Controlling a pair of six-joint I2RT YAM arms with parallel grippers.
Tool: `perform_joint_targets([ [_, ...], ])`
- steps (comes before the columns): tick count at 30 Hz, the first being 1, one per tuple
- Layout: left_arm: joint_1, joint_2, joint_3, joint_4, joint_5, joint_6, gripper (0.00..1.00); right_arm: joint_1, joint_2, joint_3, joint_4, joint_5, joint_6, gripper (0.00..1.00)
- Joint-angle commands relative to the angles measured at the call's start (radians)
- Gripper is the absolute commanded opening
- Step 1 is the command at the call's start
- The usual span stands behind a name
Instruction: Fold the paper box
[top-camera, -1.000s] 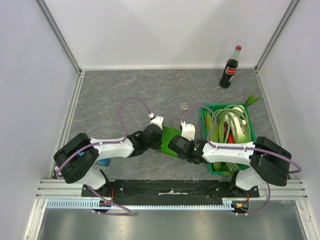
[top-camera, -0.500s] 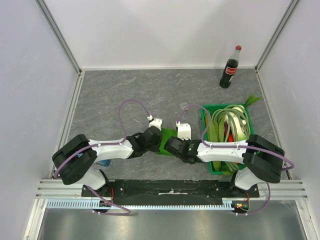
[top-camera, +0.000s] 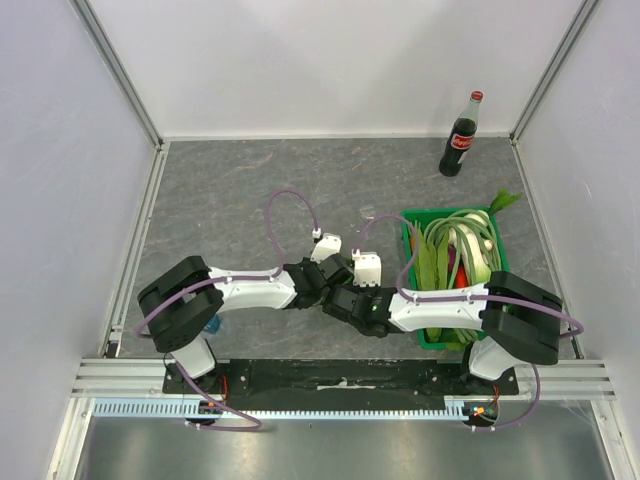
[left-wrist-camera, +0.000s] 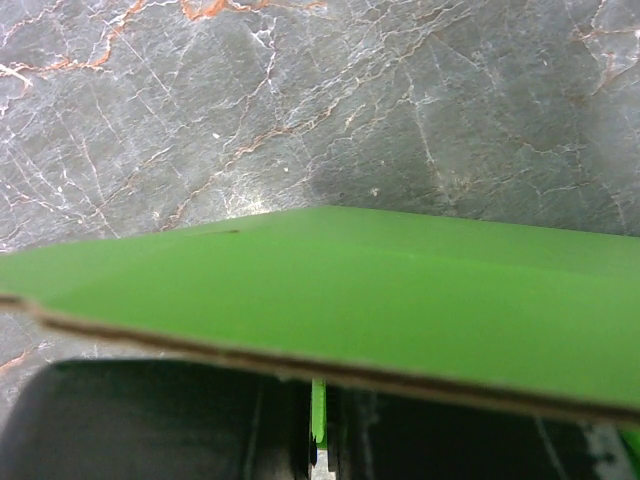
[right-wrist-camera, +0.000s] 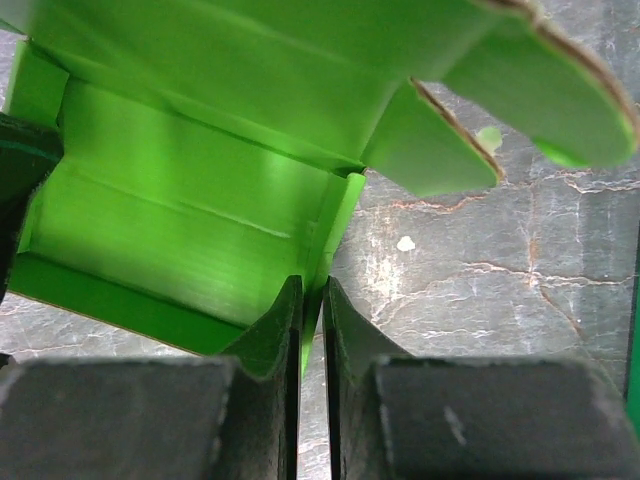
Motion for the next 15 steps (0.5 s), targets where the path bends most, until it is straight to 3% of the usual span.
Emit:
perform_joint_targets([
  [1,-0.013,0.098,-0.005,-0.084,-0.022,-0.116,0.02,0.021,-0.009,-0.034,0.124,-0.05,0.052,0.0],
  [6,-0.011,0.049,-0.04,-0.04,0.019,-0.09,0.02,0.02,-0.047,-0.07,0.127,-0.041,0.06,0.0],
  [7,-0.011,0.029,-0.057,0.007,0.035,-0.075,0.06,0.02,-0.055,-0.074,0.127,-0.036,0.06,0.0],
  [8,-0.011,-0.004,-0.098,0.03,0.049,-0.057,0.22,0.017,-0.061,-0.077,0.127,-0.036,0.049,0.0],
  [11,0.003,-0.139,-0.161,0.084,0.119,-0.024,0.45,0.018,-0.067,-0.079,0.126,-0.041,0.024,0.0],
  [15,0.036,-0.282,-0.195,0.109,0.245,0.011,0.56,0.017,-0.056,-0.076,0.126,-0.05,0.015,0.0],
])
